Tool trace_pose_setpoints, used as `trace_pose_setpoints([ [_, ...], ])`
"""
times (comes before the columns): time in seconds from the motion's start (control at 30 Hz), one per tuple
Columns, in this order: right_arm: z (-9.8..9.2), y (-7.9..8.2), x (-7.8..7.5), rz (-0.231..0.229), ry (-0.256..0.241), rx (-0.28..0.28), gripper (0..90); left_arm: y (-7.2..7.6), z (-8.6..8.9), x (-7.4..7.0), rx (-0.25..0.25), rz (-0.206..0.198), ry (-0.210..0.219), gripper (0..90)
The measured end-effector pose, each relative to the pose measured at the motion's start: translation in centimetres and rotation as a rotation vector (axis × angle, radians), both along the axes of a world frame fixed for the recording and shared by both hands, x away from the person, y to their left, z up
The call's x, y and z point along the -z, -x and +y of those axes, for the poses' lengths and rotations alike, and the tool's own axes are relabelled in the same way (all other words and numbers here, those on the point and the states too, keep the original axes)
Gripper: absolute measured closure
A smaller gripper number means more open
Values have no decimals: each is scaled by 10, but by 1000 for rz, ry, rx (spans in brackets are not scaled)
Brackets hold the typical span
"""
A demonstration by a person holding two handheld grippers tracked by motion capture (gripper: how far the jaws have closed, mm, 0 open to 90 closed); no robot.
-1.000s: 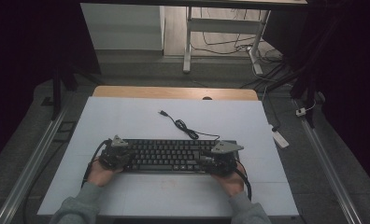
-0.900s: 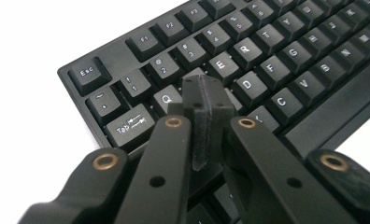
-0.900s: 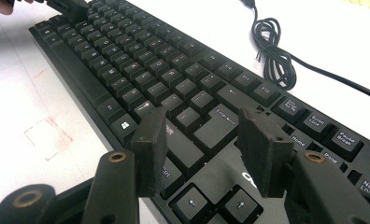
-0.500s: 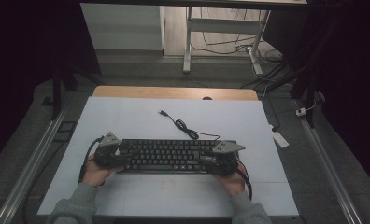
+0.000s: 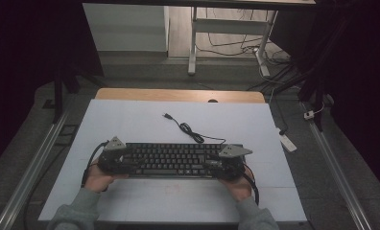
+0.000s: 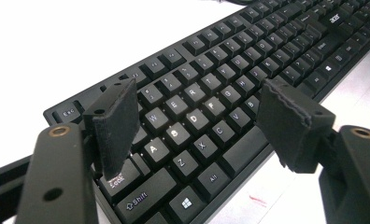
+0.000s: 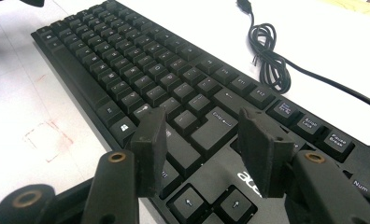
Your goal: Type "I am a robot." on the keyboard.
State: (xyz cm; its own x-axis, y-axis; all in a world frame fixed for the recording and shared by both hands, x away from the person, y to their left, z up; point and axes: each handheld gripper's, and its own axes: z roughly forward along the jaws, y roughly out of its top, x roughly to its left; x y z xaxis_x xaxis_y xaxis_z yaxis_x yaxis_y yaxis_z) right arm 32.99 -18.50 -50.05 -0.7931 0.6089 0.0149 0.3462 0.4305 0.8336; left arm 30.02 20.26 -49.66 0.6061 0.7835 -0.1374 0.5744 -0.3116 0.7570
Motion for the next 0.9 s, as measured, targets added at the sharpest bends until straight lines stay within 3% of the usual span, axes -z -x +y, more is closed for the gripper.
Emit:
trace_pose_setpoints([
  [0.7, 13, 4, -9, -9, -35, -31, 532, 0, -2, 1, 13, 5, -15, 284],
  [0.9, 20, 5, -10, -8, -20, -53, 571, 0, -3, 2, 15, 4, -20, 284],
])
